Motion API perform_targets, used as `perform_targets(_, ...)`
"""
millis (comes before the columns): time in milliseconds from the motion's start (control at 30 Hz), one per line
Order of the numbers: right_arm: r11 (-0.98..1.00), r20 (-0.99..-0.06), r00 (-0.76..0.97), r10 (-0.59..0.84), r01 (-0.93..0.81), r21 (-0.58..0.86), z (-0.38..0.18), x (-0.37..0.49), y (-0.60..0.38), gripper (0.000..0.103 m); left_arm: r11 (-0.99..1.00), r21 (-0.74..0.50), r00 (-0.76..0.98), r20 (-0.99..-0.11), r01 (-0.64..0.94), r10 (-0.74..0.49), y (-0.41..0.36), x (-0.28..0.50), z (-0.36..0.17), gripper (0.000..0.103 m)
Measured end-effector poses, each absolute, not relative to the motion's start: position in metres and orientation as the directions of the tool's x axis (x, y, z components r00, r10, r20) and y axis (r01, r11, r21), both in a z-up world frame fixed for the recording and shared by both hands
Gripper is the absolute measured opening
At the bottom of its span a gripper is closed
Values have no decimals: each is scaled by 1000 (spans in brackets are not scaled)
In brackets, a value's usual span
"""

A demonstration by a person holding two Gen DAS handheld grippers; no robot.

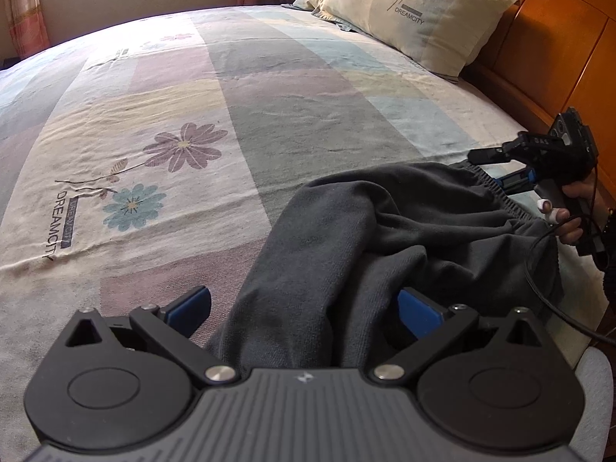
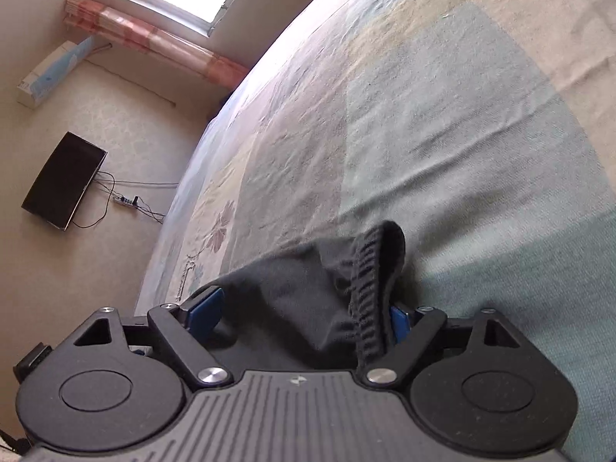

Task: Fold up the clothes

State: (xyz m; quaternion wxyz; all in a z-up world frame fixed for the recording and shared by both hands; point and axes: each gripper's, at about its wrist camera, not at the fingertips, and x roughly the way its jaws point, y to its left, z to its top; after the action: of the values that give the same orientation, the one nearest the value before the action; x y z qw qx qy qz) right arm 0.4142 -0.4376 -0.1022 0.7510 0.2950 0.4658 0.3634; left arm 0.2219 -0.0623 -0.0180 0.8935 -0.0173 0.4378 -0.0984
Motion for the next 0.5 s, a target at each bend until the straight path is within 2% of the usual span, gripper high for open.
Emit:
perform_targets(67, 595, -519, 299, 801, -300, 745, -101, 417, -431, 74, 978, -117, 598, -777, 173, -199, -64, 220, -17, 102)
perform_targets(100, 617, -542, 299, 785, -297, 729, -101, 416, -431, 60, 977, -117, 598, -775, 179, -203, -66, 219, -16, 102)
perform_targets(133, 643, -570, 302, 765, -288, 710, -102, 414, -433, 33, 977, -116, 598, -775, 179, -202, -65, 219, -16, 102)
perform_targets(167, 668, -596, 303, 743, -278, 691, -103, 413, -434, 15, 977, -116, 598, -775, 179, -201, -65, 219, -16, 102)
perform_targets(200, 683, -610, 311, 729, -275, 677, -103, 410, -436, 10, 977, -115, 599, -775, 179, -201, -65, 218, -16, 102)
perform_targets(367, 768, -651, 409, 640, -314, 558, -85, 402, -430, 10, 977, -114, 601, -773, 183, -202, -63, 216, -14, 102)
perform_targets(500, 817, -656, 503, 562, -213, 536, -76, 421, -442, 10, 977, -110, 612, -766, 180, -199, -60, 211, -8, 102)
